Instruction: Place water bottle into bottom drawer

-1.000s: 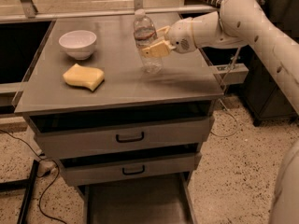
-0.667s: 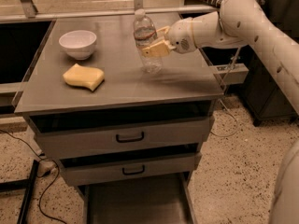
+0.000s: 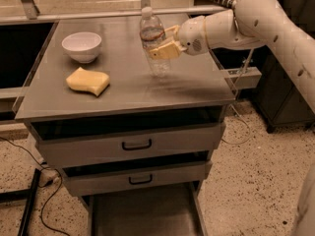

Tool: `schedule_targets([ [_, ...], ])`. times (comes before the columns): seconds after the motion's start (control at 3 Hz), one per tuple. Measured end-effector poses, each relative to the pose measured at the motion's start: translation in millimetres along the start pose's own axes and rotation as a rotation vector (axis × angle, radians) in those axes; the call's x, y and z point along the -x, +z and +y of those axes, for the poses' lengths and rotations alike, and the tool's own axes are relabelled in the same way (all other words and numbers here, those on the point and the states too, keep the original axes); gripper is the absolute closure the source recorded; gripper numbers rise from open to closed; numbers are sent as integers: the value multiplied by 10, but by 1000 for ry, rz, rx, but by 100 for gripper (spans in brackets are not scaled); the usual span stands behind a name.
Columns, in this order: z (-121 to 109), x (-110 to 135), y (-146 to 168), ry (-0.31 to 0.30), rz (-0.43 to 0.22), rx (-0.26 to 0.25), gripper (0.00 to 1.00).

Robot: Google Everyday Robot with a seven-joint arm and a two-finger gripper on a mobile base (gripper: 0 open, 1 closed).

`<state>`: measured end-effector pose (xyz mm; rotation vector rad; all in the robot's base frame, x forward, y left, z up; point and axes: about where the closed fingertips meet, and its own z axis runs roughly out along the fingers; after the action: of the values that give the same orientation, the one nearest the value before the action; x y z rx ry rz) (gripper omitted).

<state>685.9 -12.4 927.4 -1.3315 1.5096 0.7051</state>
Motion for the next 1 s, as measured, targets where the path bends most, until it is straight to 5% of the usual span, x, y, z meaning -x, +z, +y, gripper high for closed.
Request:
schedule_targets([
  [0.33, 209, 194, -199, -35, -37, 2, 100],
  [1.0, 791, 93, -898, -38, -45, -63, 100],
])
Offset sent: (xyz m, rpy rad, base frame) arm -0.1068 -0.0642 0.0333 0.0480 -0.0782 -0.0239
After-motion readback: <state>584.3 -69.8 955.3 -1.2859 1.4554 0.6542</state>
